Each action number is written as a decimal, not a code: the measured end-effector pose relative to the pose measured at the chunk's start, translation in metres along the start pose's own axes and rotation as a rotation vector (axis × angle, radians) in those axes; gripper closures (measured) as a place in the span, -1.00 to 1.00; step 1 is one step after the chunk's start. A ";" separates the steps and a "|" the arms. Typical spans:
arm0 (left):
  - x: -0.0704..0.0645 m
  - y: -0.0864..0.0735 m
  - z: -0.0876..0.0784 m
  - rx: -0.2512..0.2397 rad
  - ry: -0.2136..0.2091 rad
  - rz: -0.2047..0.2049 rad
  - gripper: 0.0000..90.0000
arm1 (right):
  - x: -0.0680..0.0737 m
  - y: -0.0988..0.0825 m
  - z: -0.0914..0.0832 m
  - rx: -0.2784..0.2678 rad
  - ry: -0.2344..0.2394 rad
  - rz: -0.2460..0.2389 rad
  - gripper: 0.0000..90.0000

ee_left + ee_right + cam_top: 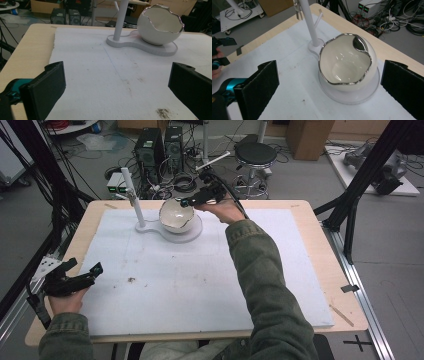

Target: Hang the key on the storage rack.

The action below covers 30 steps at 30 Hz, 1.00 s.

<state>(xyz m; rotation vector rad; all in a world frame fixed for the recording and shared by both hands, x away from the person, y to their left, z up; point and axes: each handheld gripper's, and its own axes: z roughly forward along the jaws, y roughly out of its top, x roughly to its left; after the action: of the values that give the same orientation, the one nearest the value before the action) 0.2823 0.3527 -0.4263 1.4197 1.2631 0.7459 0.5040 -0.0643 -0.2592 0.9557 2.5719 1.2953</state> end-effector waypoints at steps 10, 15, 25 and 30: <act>-0.001 0.000 0.001 0.002 -0.004 -0.005 -0.96 | -0.018 -0.031 -0.022 -0.016 -0.023 0.046 -0.99; -0.001 0.000 0.002 0.002 -0.002 -0.003 -0.96 | -0.025 -0.043 -0.035 -0.037 -0.033 0.056 -0.99; -0.002 0.000 0.001 0.004 -0.004 -0.004 -0.96 | -0.027 -0.058 -0.057 -0.043 -0.062 0.060 -0.99; -0.003 0.000 0.001 0.007 -0.008 -0.001 -0.96 | -0.028 -0.070 -0.068 -0.053 -0.081 0.070 -0.99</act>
<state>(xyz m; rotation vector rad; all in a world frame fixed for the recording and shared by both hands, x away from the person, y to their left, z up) 0.2829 0.3500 -0.4260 1.4258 1.2613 0.7354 0.4682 -0.1582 -0.2744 1.0738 2.4516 1.3063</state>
